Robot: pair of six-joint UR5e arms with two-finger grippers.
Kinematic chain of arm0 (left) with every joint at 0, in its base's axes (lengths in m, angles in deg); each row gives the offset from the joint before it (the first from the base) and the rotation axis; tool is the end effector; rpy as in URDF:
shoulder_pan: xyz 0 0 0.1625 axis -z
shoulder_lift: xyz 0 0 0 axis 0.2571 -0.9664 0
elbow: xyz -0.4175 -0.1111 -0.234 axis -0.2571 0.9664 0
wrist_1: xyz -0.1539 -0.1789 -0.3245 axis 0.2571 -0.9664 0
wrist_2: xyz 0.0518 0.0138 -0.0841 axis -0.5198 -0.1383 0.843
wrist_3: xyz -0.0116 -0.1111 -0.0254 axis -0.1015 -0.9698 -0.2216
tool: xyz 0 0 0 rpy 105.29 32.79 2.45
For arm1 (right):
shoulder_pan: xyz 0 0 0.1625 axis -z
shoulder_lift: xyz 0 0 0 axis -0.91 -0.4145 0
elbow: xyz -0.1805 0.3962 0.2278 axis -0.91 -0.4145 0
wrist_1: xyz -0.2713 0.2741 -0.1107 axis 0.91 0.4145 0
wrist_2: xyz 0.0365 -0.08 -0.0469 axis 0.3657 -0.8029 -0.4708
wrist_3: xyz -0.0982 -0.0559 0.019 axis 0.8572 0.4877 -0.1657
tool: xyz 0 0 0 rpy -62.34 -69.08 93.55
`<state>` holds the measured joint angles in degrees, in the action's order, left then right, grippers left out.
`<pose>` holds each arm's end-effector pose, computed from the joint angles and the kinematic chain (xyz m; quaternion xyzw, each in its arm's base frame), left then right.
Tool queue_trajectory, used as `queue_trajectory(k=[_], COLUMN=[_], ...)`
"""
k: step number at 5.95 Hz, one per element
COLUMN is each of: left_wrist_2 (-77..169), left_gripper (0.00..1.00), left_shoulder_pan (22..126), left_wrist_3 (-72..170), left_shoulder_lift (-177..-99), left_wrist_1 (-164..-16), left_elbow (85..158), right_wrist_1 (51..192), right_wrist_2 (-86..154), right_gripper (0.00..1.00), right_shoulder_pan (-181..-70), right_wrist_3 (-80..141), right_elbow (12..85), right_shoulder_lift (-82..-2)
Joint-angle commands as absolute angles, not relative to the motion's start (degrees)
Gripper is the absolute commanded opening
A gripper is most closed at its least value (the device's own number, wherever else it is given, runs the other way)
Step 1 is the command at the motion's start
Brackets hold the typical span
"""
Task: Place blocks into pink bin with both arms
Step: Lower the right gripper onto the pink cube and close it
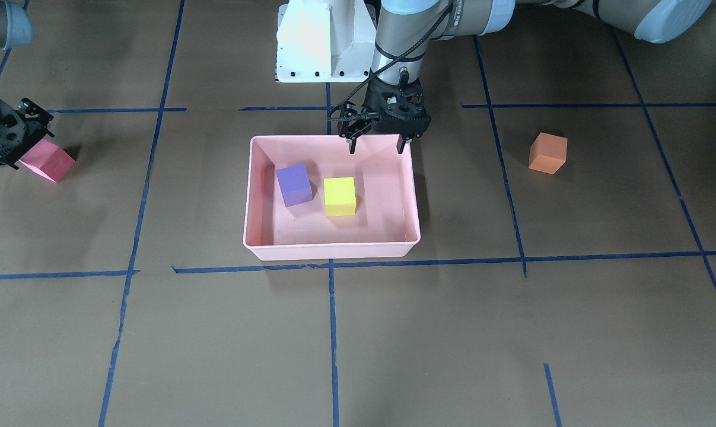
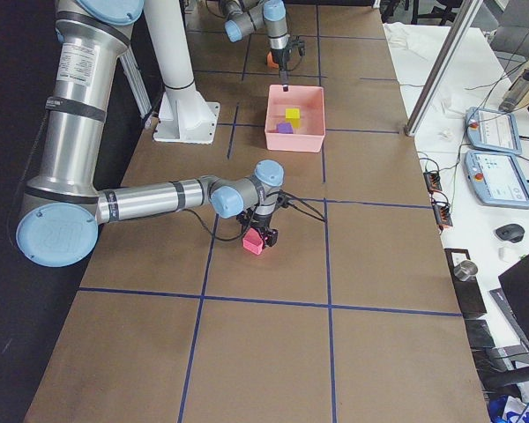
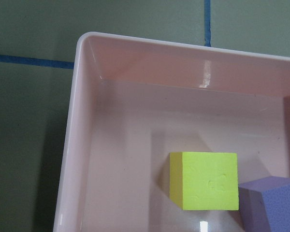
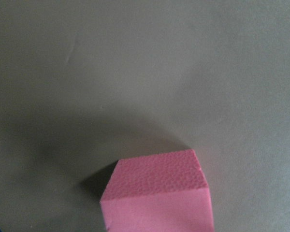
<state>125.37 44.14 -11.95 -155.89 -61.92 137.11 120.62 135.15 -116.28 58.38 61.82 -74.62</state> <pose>0.5313 -0.4251 0.2361 0.0822 0.4401 -0.0753 0.8910 -0.1984 -0.3516 0.6730 0.0784 -0.3198 -0.4443 0.8332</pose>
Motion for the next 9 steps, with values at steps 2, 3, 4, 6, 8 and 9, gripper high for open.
queue_trajectory(k=[2, 3, 4, 6, 8, 9], left_wrist_2=[125.41, 125.41, 125.58, 125.85, 127.42, 133.52], left_gripper=[1.0, 1.0, 1.0, 1.0, 1.0, 1.0], left_shoulder_pan=[44.08, 44.08, 44.08, 44.43, 46.0, 50.45], left_wrist_3=[-11.95, -11.95, -11.77, -6.8, 5.04, 11.28], left_shoulder_lift=[-155.8, -155.8, -155.8, -154.15, -152.38, -151.16], left_wrist_1=[-61.92, -61.92, -61.83, -61.74, -58.61, -57.8], left_elbow=[137.11, 137.11, 137.2, 137.55, 138.69, 138.78], right_wrist_1=[120.85, 121.03, 120.94, 121.47, 122.51, 130.0], right_wrist_2=[134.84, 134.15, 134.92, 136.32, 138.69, 139.06], right_gripper=[0.65, 0.54, 0.5, 0.51, 0.51, 0.51], right_shoulder_pan=[-112.89, -112.19, -112.18, -112.35, -112.35, -112.35], right_wrist_3=[52.36, 50.14, 44.9, 31.81, 16.11, 10.01], right_elbow=[60.59, 60.67, 62.42, 64.98, 66.11, 68.13], right_shoulder_lift=[-72.68, -72.32, -72.14, -69.35, -63.64, -57.61])
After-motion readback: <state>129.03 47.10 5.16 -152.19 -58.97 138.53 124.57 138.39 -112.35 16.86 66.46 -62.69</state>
